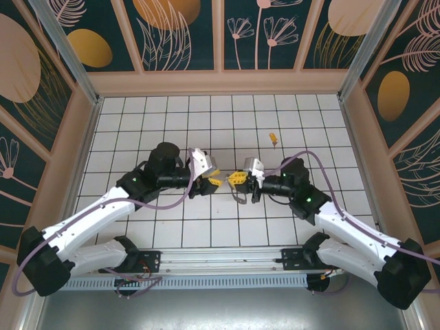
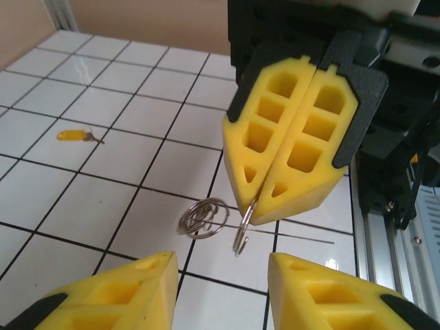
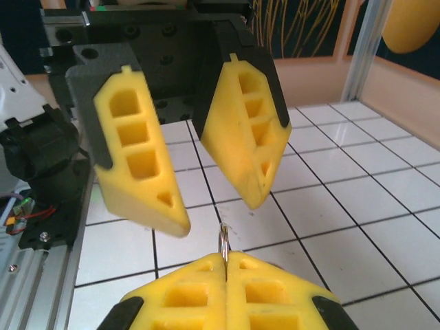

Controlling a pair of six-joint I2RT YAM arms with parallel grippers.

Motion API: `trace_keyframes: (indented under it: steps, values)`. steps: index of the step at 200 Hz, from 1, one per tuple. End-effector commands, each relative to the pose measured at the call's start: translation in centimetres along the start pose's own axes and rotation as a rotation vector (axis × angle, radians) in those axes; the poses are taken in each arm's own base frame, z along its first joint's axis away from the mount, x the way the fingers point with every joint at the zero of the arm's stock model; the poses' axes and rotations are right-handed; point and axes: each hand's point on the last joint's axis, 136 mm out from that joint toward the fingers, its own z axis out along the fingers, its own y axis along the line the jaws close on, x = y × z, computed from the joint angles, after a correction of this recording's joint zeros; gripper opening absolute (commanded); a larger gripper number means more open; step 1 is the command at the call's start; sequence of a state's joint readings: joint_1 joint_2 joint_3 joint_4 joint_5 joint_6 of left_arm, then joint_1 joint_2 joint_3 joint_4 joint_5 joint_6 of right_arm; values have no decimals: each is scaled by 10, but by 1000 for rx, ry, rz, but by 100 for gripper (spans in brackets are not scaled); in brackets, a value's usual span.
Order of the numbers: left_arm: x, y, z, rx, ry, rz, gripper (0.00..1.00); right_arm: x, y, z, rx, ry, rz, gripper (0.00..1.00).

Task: Put the keys on the keyring

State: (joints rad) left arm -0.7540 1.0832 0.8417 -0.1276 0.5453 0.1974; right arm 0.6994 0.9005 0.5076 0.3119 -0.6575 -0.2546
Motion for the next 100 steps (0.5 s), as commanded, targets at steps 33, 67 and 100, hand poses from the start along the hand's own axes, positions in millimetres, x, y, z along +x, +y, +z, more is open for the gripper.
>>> trace_keyframes:
  steps: [33, 67, 100]
  values:
    - [-42, -23, -22, 65, -204, 59, 40, -51, 24, -26, -81, -338, -95, 0]
    - [-50, -32, -26, 110, -240, 72, 42, -67, 26, -43, -100, -493, -90, 0]
    - [-53, -34, -25, 133, -245, 73, 43, -69, 27, -45, -124, -547, -68, 0]
